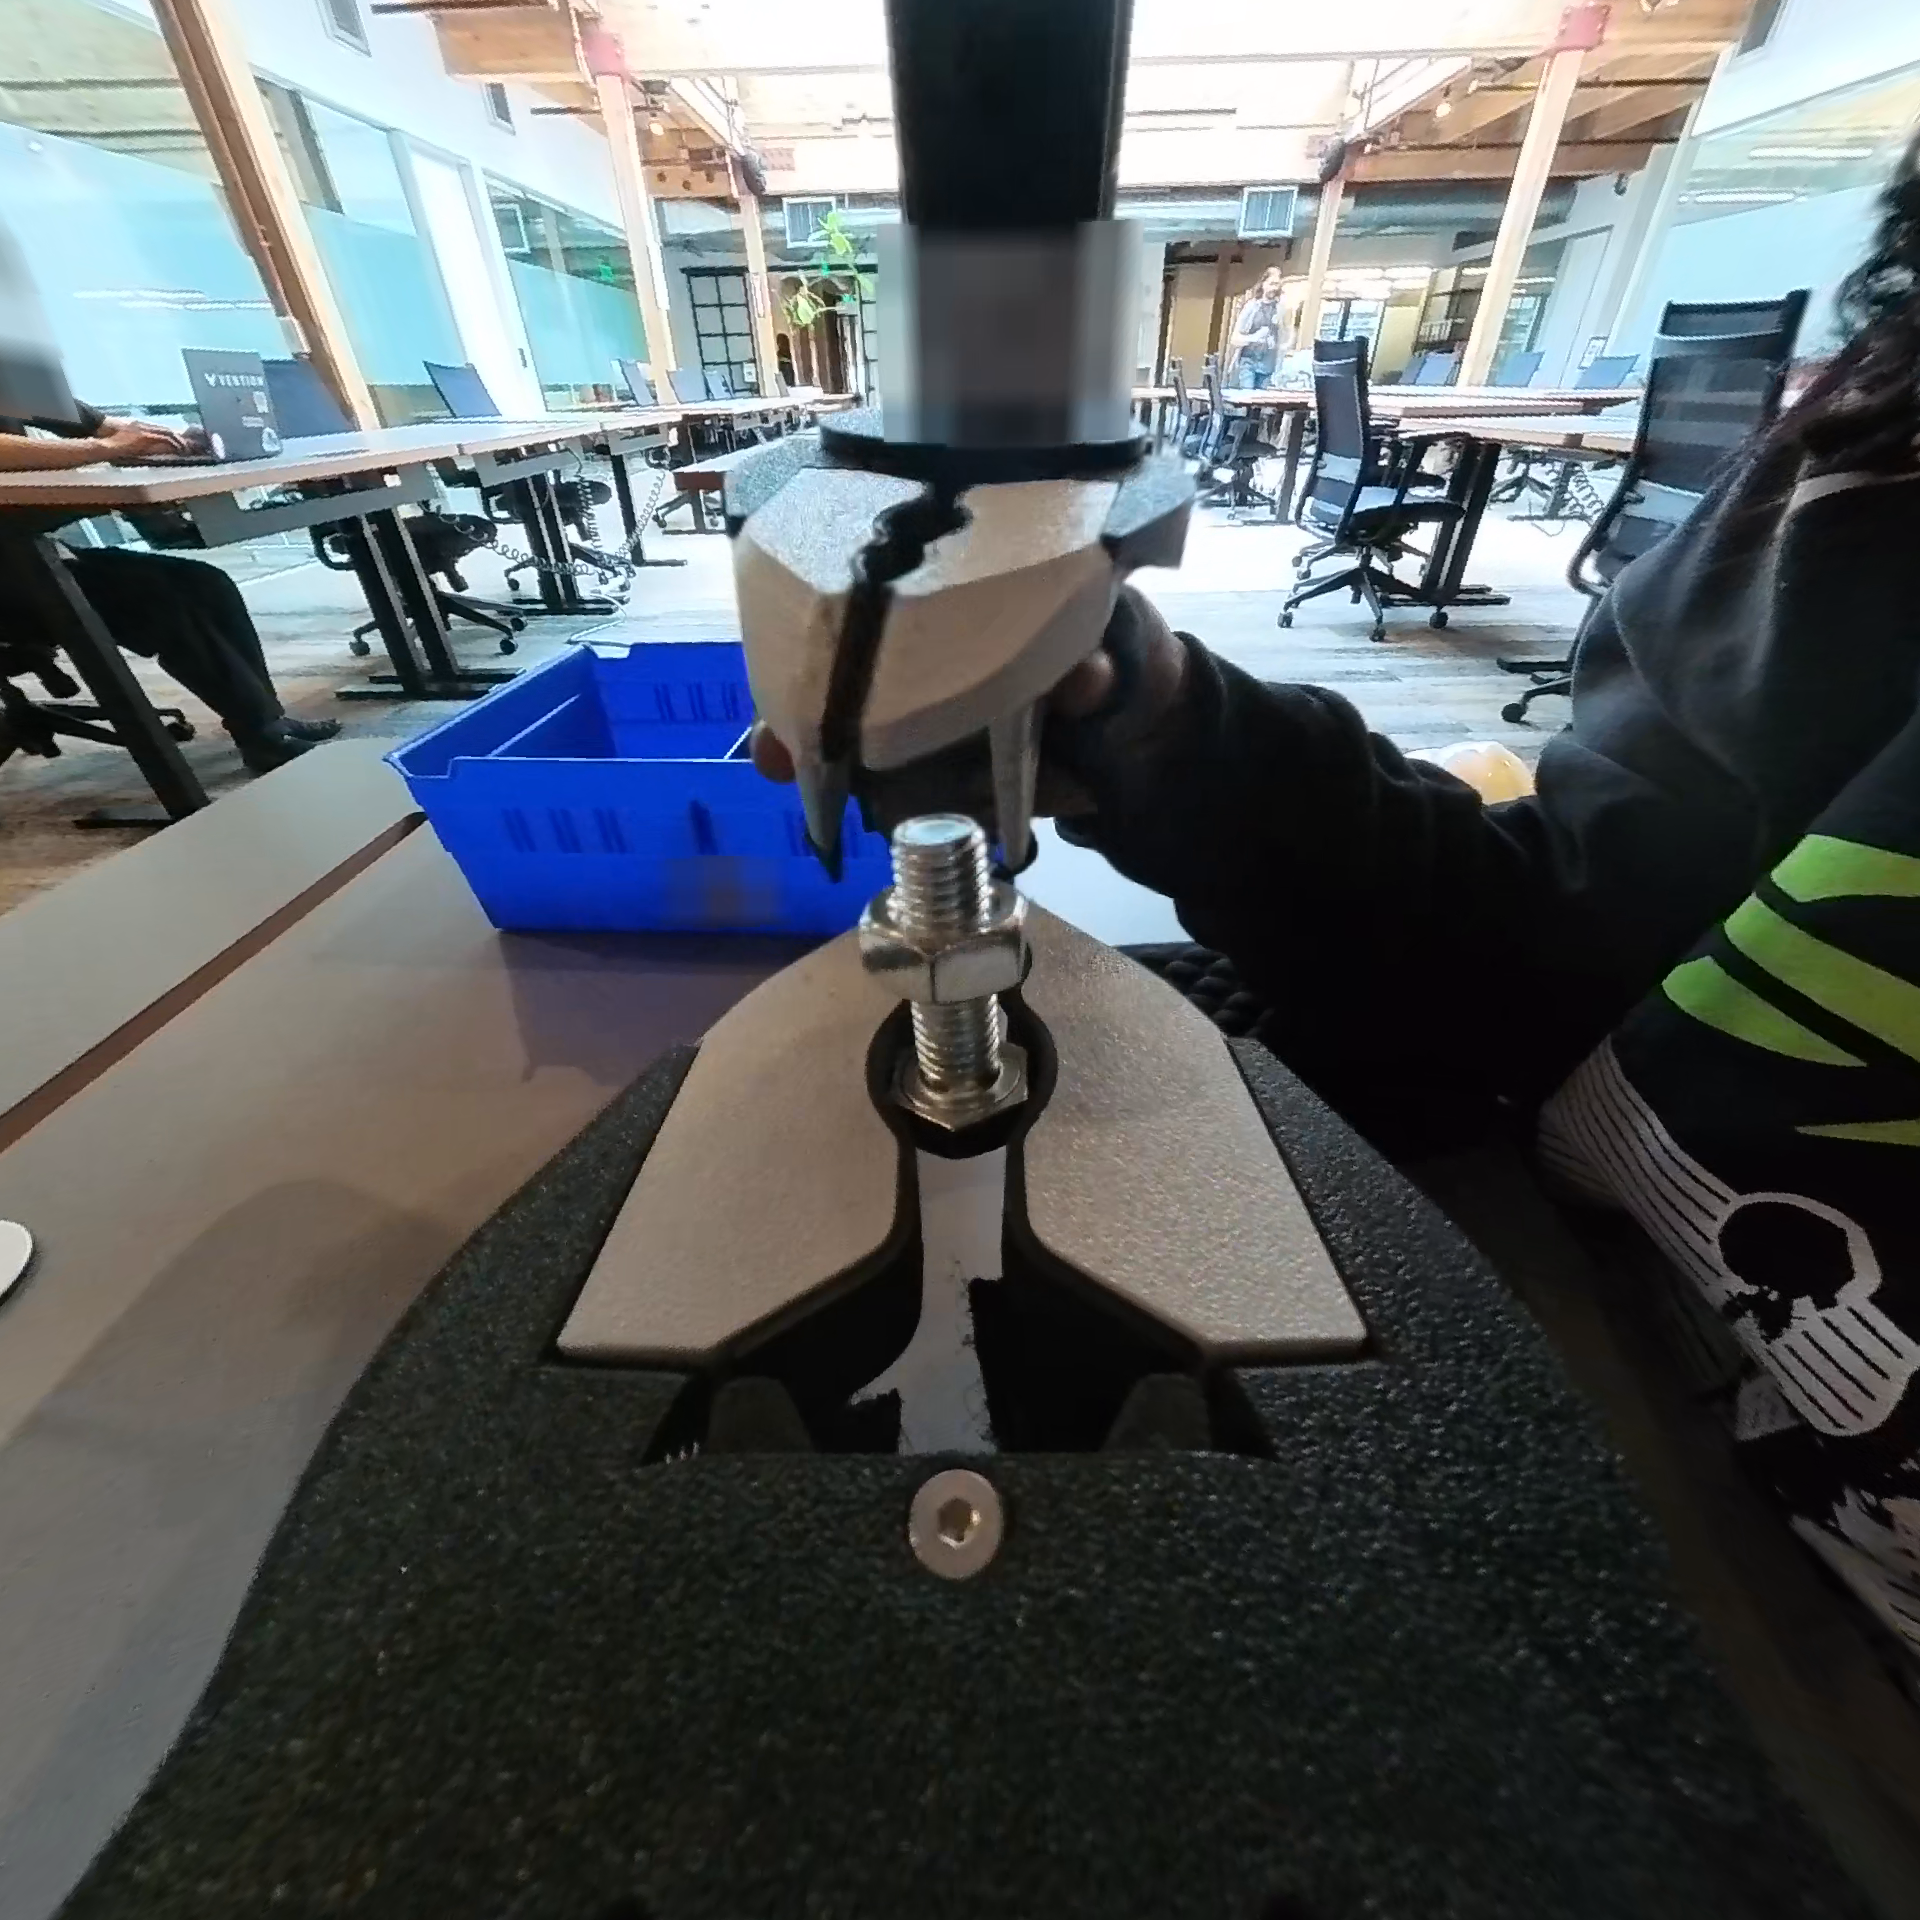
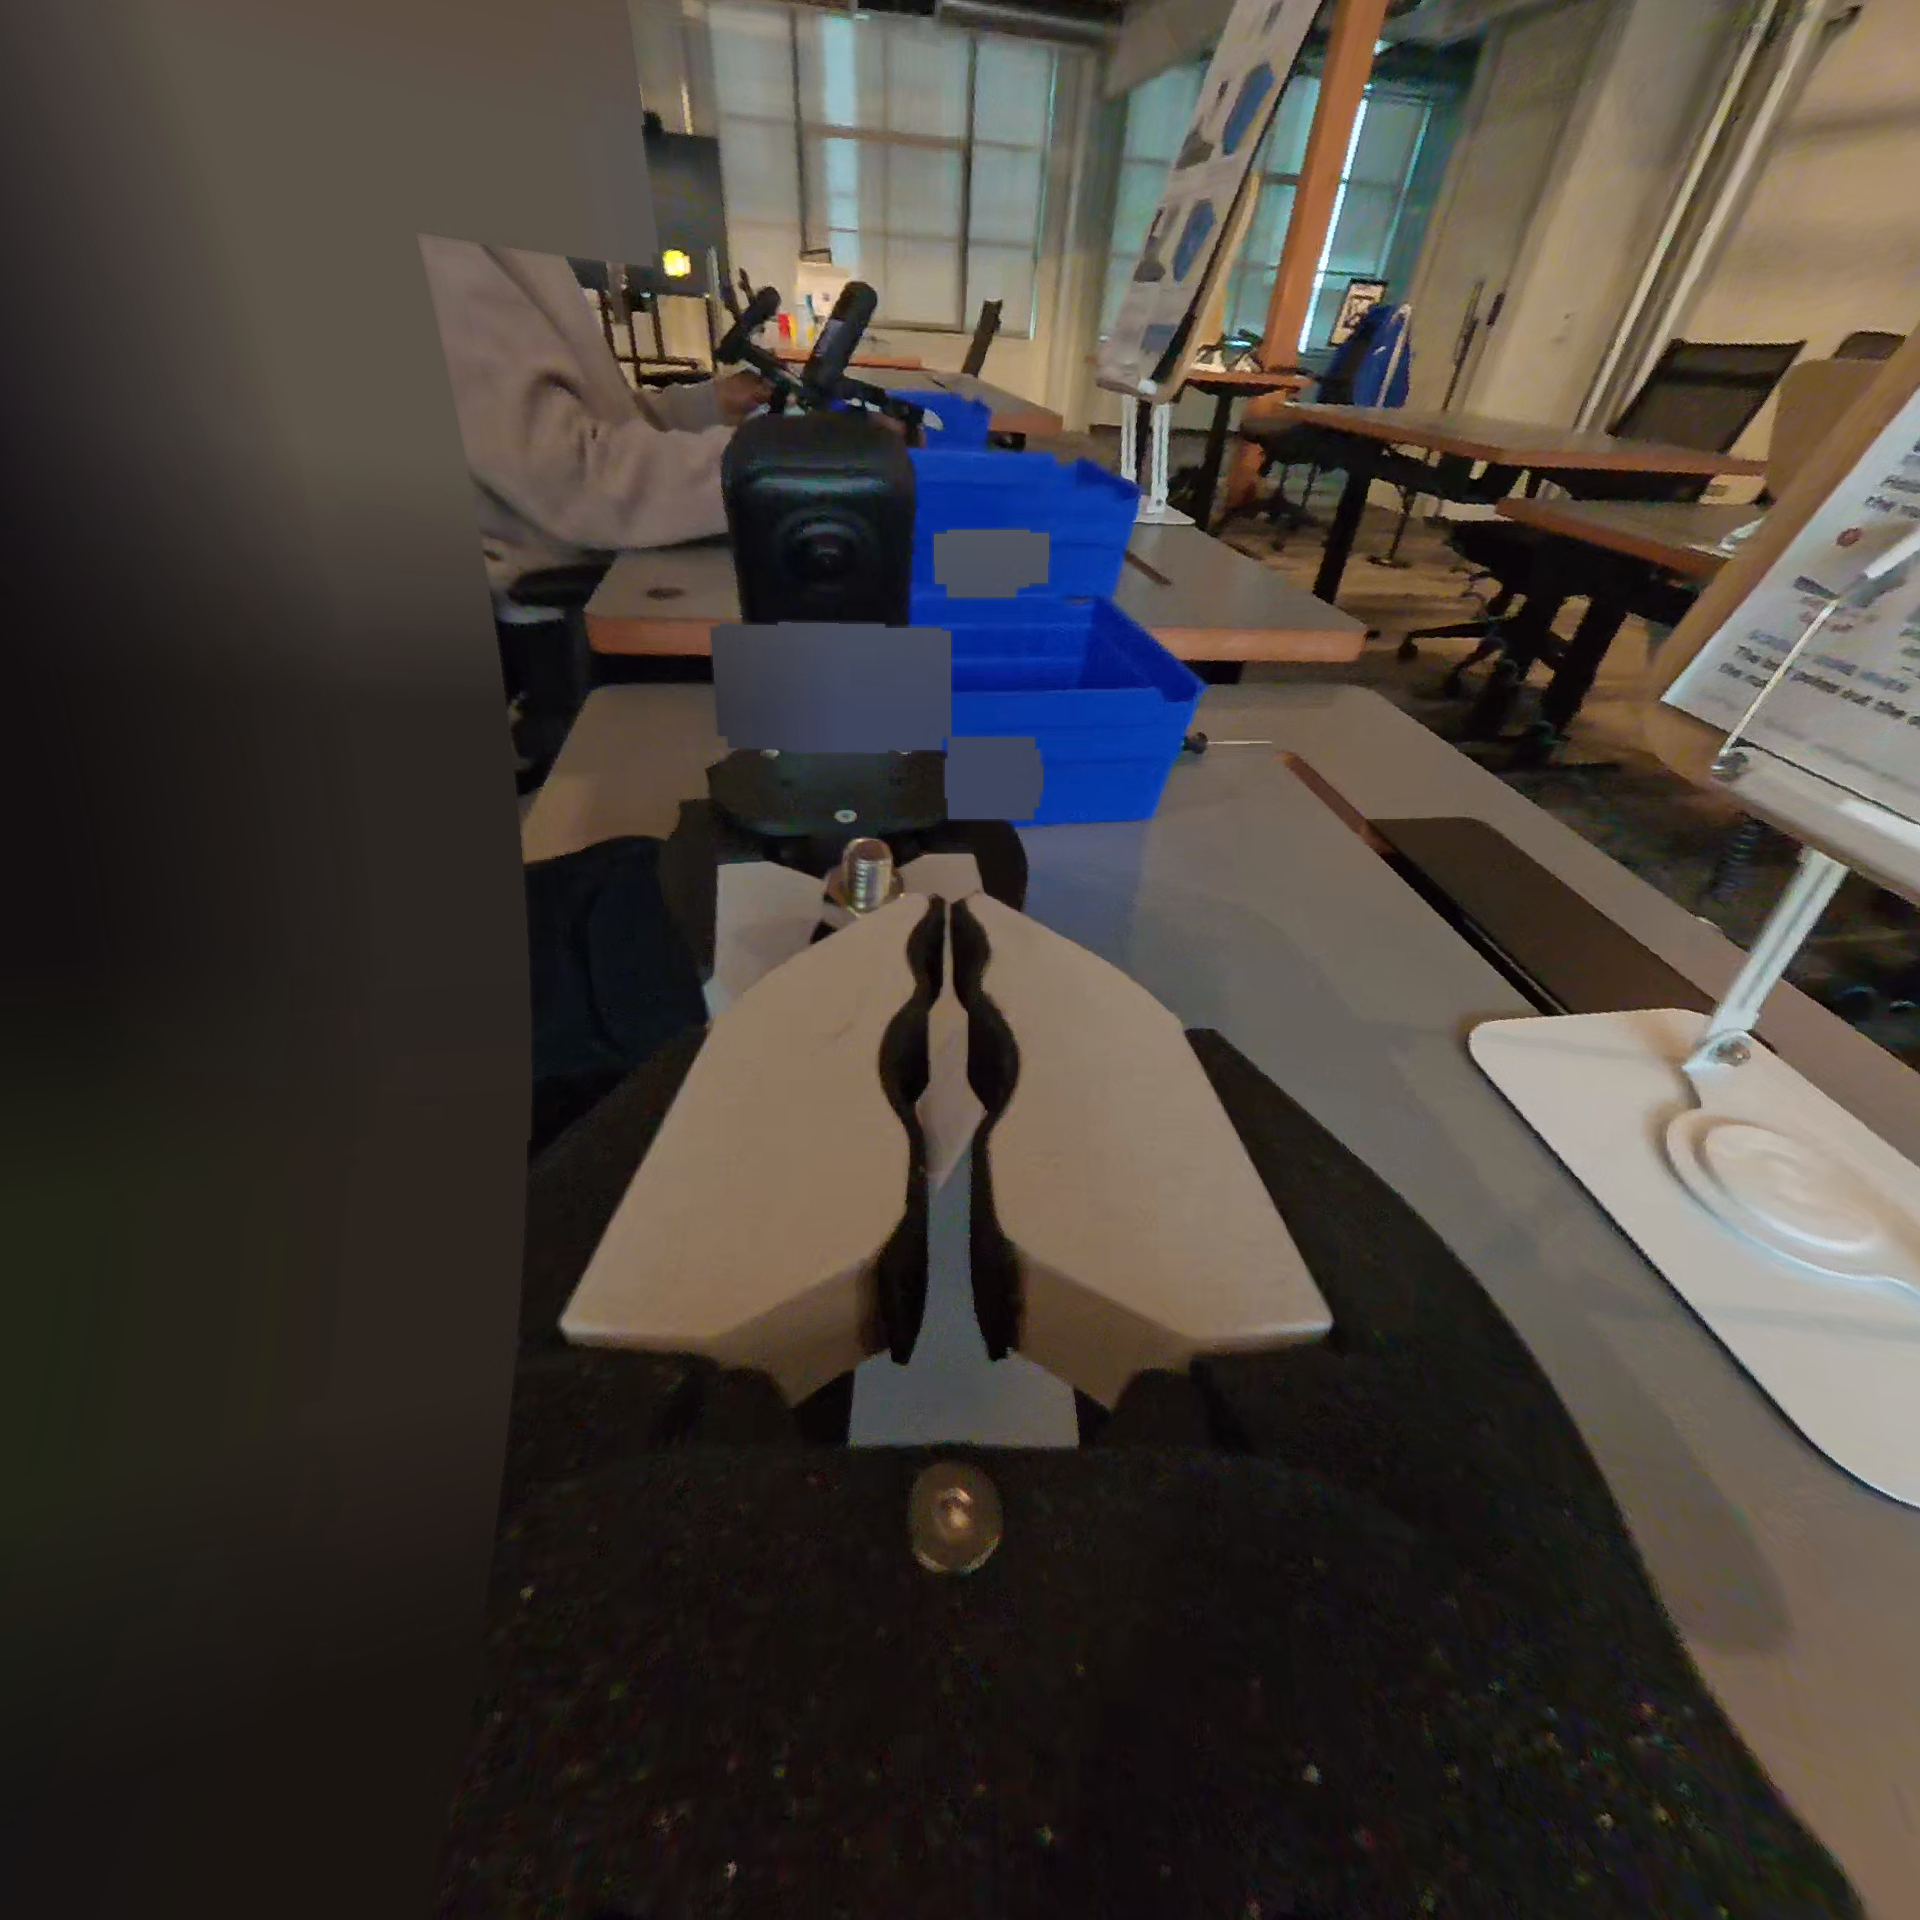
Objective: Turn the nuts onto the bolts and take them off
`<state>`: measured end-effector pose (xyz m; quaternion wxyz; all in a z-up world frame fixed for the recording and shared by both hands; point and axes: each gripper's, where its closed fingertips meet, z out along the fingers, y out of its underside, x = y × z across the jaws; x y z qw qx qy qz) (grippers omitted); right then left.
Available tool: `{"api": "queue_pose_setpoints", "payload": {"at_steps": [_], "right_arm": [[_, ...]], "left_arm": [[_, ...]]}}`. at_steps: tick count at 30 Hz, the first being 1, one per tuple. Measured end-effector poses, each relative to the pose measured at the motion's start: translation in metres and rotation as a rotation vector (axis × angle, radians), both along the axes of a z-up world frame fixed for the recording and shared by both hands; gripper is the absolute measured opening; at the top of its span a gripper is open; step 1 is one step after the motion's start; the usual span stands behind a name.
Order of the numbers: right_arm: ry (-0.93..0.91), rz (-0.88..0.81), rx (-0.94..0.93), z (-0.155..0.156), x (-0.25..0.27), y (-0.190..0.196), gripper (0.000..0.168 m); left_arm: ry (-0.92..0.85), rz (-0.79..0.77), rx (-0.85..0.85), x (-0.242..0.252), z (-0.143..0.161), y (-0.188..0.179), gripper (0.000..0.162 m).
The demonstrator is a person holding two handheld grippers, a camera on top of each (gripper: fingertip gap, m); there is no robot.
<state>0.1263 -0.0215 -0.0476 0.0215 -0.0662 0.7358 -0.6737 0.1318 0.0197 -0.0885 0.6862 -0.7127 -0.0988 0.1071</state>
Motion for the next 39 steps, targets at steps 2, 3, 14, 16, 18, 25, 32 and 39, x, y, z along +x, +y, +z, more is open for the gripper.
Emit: {"api": "queue_pose_setpoints", "payload": {"at_steps": [2,3,14,16,18,25,32,39], "right_arm": [[0.010,0.023,0.031,-0.005,0.006,-0.005,0.015],[0.010,0.037,0.053,-0.009,0.010,-0.008,0.024],[-0.016,0.048,0.101,-0.019,0.012,-0.017,0.027],[0.000,0.004,0.087,-0.016,0.002,-0.009,0.000],[-0.017,-0.041,0.034,-0.008,-0.009,0.000,0.000],[-0.009,0.046,0.047,-0.012,0.010,-0.013,0.027],[-0.020,0.038,0.053,-0.014,0.014,-0.026,0.031],[-0.053,-0.049,-0.038,0.003,-0.014,0.005,0.000]], "left_arm": [[-0.002,-0.002,-0.005,0.000,-0.001,0.001,0.012],[-0.001,-0.001,-0.007,0.000,-0.002,0.001,0.012],[-0.006,0.002,-0.001,-0.001,-0.001,0.000,0.012],[-0.006,0.002,0.017,-0.001,0.001,-0.003,0.009],[-0.001,0.009,0.013,-0.002,0.002,-0.004,0.012],[-0.001,0.007,0.005,-0.002,0.000,-0.001,0.008],[-0.001,0.005,0.002,-0.002,0.000,-0.001,0.014],[-0.002,0.016,0.024,-0.003,0.003,-0.007,0.012]]}}
